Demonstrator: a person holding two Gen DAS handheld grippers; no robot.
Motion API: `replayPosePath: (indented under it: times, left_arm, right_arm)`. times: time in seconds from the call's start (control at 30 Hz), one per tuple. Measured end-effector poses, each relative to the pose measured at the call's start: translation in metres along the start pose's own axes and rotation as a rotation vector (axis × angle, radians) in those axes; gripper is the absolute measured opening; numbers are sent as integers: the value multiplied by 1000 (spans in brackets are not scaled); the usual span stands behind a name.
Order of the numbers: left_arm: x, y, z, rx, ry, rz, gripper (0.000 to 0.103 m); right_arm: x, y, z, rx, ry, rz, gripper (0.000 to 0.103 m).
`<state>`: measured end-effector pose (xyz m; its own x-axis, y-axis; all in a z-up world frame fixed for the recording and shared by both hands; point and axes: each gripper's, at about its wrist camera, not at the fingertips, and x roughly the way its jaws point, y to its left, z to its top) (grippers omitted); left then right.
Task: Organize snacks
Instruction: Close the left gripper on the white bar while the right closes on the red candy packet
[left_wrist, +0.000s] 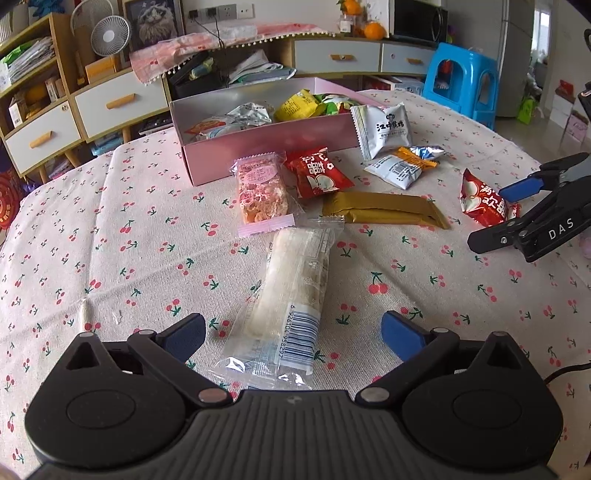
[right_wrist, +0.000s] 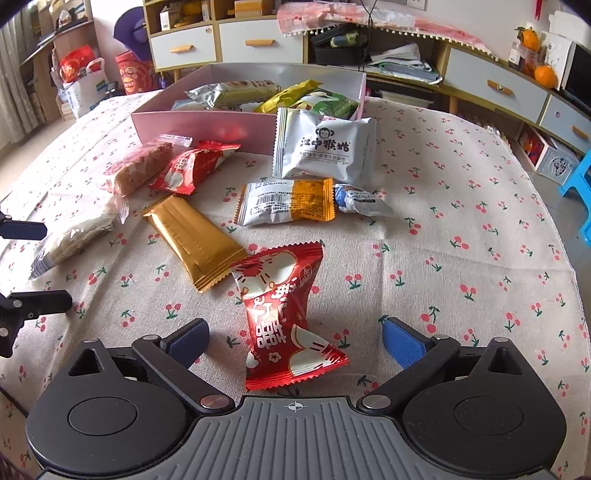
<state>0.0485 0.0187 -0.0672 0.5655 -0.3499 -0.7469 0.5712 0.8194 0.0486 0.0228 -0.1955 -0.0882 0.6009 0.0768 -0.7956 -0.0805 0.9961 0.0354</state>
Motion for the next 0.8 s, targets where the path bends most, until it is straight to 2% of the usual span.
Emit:
replayPosePath:
  times: [0.23,0.5,0.63,0.8]
  left_arm:
    - [4,4,3,-37,6,-18,98]
    - [1,3,7,-43,4,-40,80]
    - [2,4,9,-54,3,-43,76]
    - [2,6,12,-79,1,-51,66]
  right_arm:
    - [2,1,3,3,6,-4,103]
    - [2,2,5,2,17,-10,102]
    - [2,4,5,-3,21,-14,101]
    - [-1,5,6,-8,22,-5,96]
